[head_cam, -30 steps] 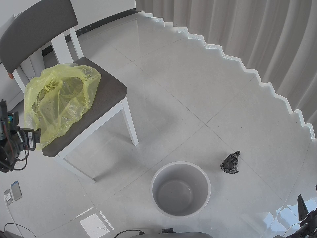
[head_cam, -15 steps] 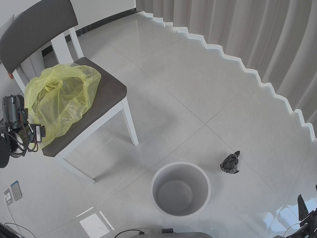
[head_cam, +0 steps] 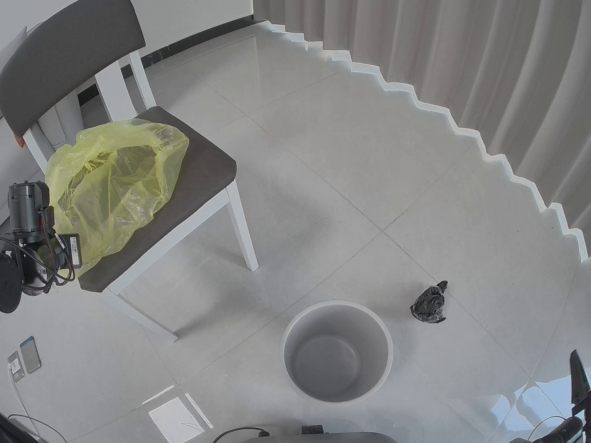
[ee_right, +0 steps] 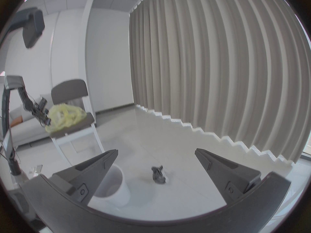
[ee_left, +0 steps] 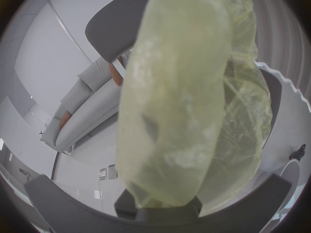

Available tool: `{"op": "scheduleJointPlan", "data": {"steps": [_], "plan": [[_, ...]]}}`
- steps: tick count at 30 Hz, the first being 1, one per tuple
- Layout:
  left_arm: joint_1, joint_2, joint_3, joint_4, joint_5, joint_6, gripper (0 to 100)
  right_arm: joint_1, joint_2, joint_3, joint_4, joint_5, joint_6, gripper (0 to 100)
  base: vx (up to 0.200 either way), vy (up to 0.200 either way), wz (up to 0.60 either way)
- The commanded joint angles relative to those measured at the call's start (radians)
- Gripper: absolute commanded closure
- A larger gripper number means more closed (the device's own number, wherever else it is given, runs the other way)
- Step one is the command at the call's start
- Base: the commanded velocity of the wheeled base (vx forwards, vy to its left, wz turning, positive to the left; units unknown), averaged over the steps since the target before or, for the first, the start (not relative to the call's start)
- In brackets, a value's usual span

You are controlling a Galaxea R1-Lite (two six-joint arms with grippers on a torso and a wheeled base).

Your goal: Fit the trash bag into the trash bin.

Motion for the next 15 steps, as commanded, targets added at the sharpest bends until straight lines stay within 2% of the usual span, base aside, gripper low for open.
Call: {"op": "scheduleJointPlan", "data": {"steps": [1,5,6,12,13,15], "plan": [[-0.098,-0.144,-0.028,-0.042,-0.123,-0.032,100,-0.014,0.199,-0.275,-0.037,0.075,0.048,0,0.0,0.0,0.0],[-0.261,-0.255,-0.135,-0.013,-0.149,0.003,100,-0.006,0.4,-0.355,-0.039,0.114,-0.007,0,0.0,0.0,0.0],[-0.304,-0.275,-0.175,0.01,-0.149,0.041,100,-0.006,0.447,-0.387,-0.039,0.123,-0.028,0,0.0,0.0,0.0],[-0.407,-0.339,-0.313,0.082,-0.172,0.235,100,-0.005,0.591,-0.483,-0.037,0.129,-0.127,0,0.0,0.0,0.0],[-0.408,-0.341,-0.316,0.085,-0.172,0.239,100,-0.005,0.593,-0.485,-0.037,0.129,-0.127,0,0.0,0.0,0.0],[-0.462,-0.368,-0.384,0.162,-0.176,0.302,100,-0.003,0.627,-0.506,-0.036,0.134,-0.133,0,0.0,0.0,0.0]]}}
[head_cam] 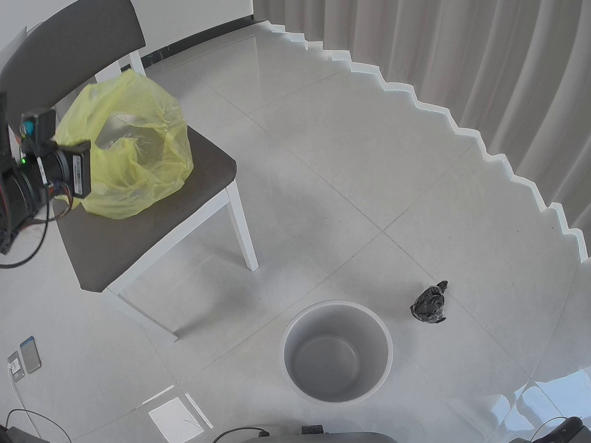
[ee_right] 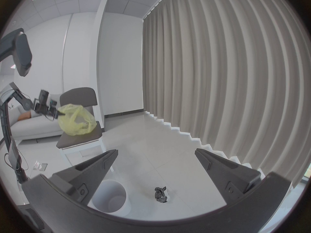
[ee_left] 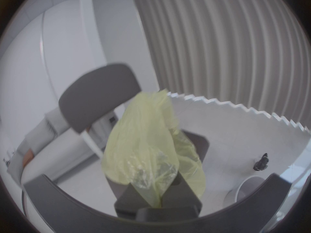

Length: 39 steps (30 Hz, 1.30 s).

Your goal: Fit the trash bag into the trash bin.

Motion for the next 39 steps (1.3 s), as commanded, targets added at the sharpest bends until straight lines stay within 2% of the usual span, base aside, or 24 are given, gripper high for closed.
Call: {"op": "scheduleJointPlan", "data": {"steps": [1,6,7,8,10,11,13,14,15,17,22,25,26,32,39], "plan": [[-0.168,-0.148,-0.18,0.14,-0.037,0.125,100,0.003,0.211,-0.108,-0.002,0.028,-0.045,0,0.0,0.0,0.0],[-0.274,-0.171,-0.31,0.347,-0.052,0.252,100,0.003,0.312,-0.2,0.0,0.107,-0.043,0,0.0,0.0,0.0],[-0.3,-0.171,-0.339,0.385,-0.055,0.298,100,0.003,0.336,-0.223,0.001,0.113,-0.045,0,0.0,0.0,0.0],[-0.3,-0.171,-0.339,0.385,-0.055,0.298,100,0.003,0.336,-0.223,0.001,0.113,-0.045,0,0.0,0.0,0.0],[-0.375,-0.162,-0.393,0.457,-0.052,0.407,100,0.006,0.384,-0.252,0.003,0.114,-0.046,0,0.0,0.0,0.0],[-0.39,-0.158,-0.407,0.482,-0.051,0.445,100,0.035,0.441,-0.283,0.003,0.105,-0.045,0,0.0,0.0,0.0],[-0.416,-0.145,-0.427,0.522,-0.051,0.511,100,0.069,0.481,-0.3,0.006,0.1,-0.043,0,0.0,0.0,0.0],[-0.418,-0.144,-0.428,0.525,-0.051,0.516,100,0.07,0.484,-0.301,0.006,0.099,-0.043,0,0.0,0.0,0.0],[-0.438,-0.127,-0.448,0.56,-0.051,0.579,100,0.079,0.52,-0.309,0.003,0.1,-0.043,0,0.0,0.0,0.0],[-0.452,-0.111,-0.462,0.585,-0.046,0.631,100,0.084,0.553,-0.315,-0.003,0.105,-0.043,0,0.0,0.0,0.0],[-0.495,-0.076,-0.476,0.594,-0.042,0.748,100,0.124,0.639,-0.381,-0.002,0.111,-0.03,0,0.0,0.0,0.0],[-0.505,-0.072,-0.477,0.594,-0.039,0.774,100,0.135,0.665,-0.396,-0.002,0.111,-0.019,0,0.0,0.0,0.0],[-0.53,-0.065,-0.477,0.594,-0.032,0.821,100,0.164,0.709,-0.424,-0.003,0.113,0.006,0,0.0,0.0,0.0],[-0.582,-0.07,-0.479,0.591,-0.029,0.887,100,0.237,0.781,-0.473,-0.005,0.114,0.066,0,0.0,0.0,0.0],[-0.692,-0.073,-0.479,0.611,-0.028,0.896,100,0.329,0.882,-0.536,-0.008,0.111,0.087,0,0.0,0.0,0.0]]}}
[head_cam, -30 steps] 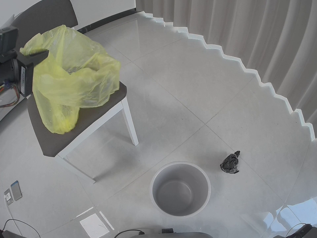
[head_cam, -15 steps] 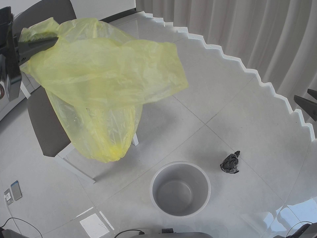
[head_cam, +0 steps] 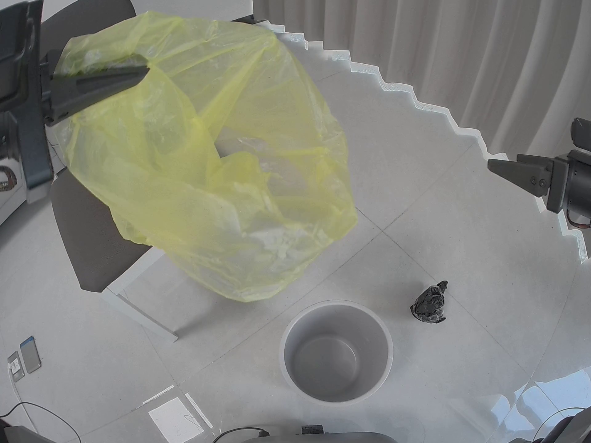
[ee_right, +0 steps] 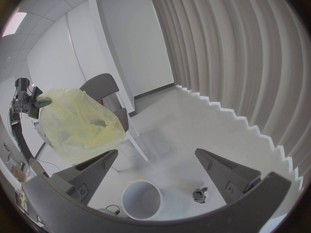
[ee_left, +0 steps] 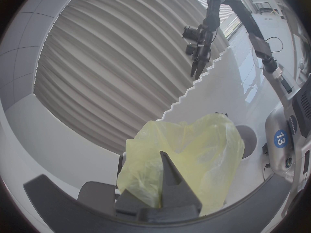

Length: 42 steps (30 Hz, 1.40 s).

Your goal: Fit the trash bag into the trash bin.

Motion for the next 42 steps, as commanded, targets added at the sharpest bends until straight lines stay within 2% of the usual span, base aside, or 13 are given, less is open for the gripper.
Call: {"op": "scheduleJointPlan", "data": {"steps": [1,5,7,10,27,36,37,42], "plan": [[-0.073,0.002,0.001,0.018,0.001,0.002,100,0.067,0.095,-0.041,-0.006,-0.001,0.006,0,0.0,0.0,0.0],[-0.099,0.005,-0.002,0.037,-0.001,0.004,100,0.099,0.115,-0.038,-0.034,-0.001,0.02,0,0.0,0.0,0.0],[-0.115,0.007,-0.001,0.046,-0.004,0.002,100,0.13,0.129,-0.038,-0.074,0.0,0.072,0,0.0,0.0,0.0],[-0.119,0.011,0.002,0.046,-0.008,0.002,100,0.162,0.13,-0.038,-0.095,0.002,0.092,0,0.0,0.0,0.0],[-0.178,0.054,-0.047,0.035,0.009,0.002,100,0.297,0.15,0.041,-0.095,-0.012,0.086,0,0.0,0.0,0.0],[-0.195,0.056,-0.048,0.035,0.013,0.002,100,0.312,0.163,0.066,-0.098,-0.015,0.072,0,0.0,0.0,0.0],[-0.197,0.056,-0.048,0.035,0.013,0.002,100,0.312,0.163,0.068,-0.098,-0.015,0.069,100,0.0,0.0,0.0],[-0.197,0.056,-0.047,0.035,0.012,-0.001,100,0.312,0.163,0.075,-0.109,-0.026,0.039,100,0.0,0.0,0.0]]}}
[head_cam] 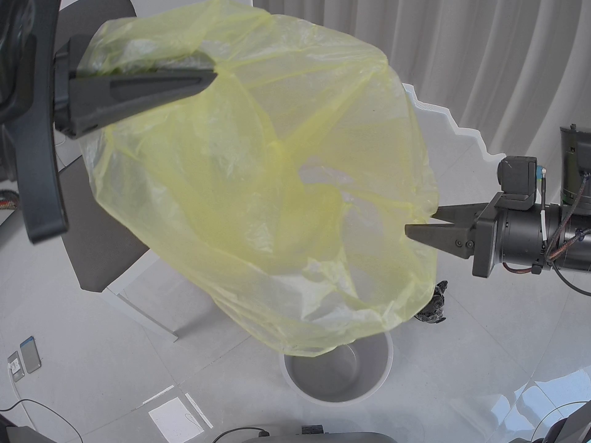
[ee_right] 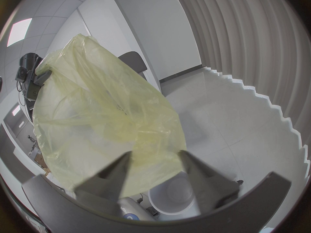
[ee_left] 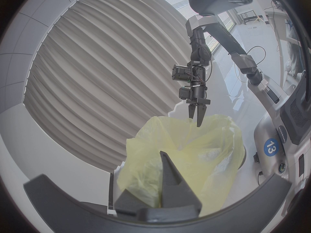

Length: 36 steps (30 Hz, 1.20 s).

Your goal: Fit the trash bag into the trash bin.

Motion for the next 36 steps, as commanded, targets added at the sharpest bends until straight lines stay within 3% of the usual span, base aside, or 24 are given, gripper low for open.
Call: {"op": "scheduleJointPlan", "data": {"steps": [1,10,13,17,22,23,25,27,28,30,36], "plan": [[-0.001,0.001,0.004,-0.001,0.0,-0.005,100,0.001,0.002,0.005,-0.003,-0.026,-0.001,100,0.0,0.0,0.0],[-0.031,-0.013,0.029,-0.02,0.0,-0.036,100,0.001,0.025,0.007,-0.003,-0.057,0.0,100,0.0,0.0,0.0],[-0.031,-0.017,0.029,-0.067,0.001,-0.11,100,0.001,0.029,0.008,-0.003,-0.058,0.0,100,0.0,0.0,0.0],[-0.01,-0.02,0.027,-0.136,0.014,-0.295,100,0.001,0.031,0.001,-0.005,-0.101,0.003,100,0.0,0.0,0.0],[0.093,-0.029,0.052,-0.164,0.018,-0.553,100,0.001,0.031,-0.01,-0.013,-0.143,0.008,100,0.0,0.0,0.0],[0.093,-0.029,0.052,-0.164,0.018,-0.553,100,0.001,0.031,-0.01,-0.013,-0.143,0.008,100,0.0,0.0,0.0],[0.131,-0.06,0.092,-0.159,0.014,-0.728,100,-0.008,0.029,-0.007,-0.019,-0.17,0.019,100,0.0,0.0,0.0],[0.139,-0.068,0.104,-0.156,0.012,-0.769,100,-0.01,0.029,-0.009,-0.019,-0.175,0.023,100,0.0,0.0,0.0],[0.16,-0.091,0.155,-0.152,-0.006,-0.884,100,-0.022,0.029,-0.01,-0.019,-0.183,0.039,100,0.0,0.0,0.0],[0.174,-0.108,0.216,-0.155,-0.04,-0.972,100,-0.031,0.029,-0.01,-0.02,-0.184,0.048,100,0.0,0.0,0.0],[0.233,-0.149,0.411,-0.233,-0.115,-1.084,100,-0.043,0.029,-0.001,-0.017,-0.184,0.052,100,0.0,0.0,0.0]]}}
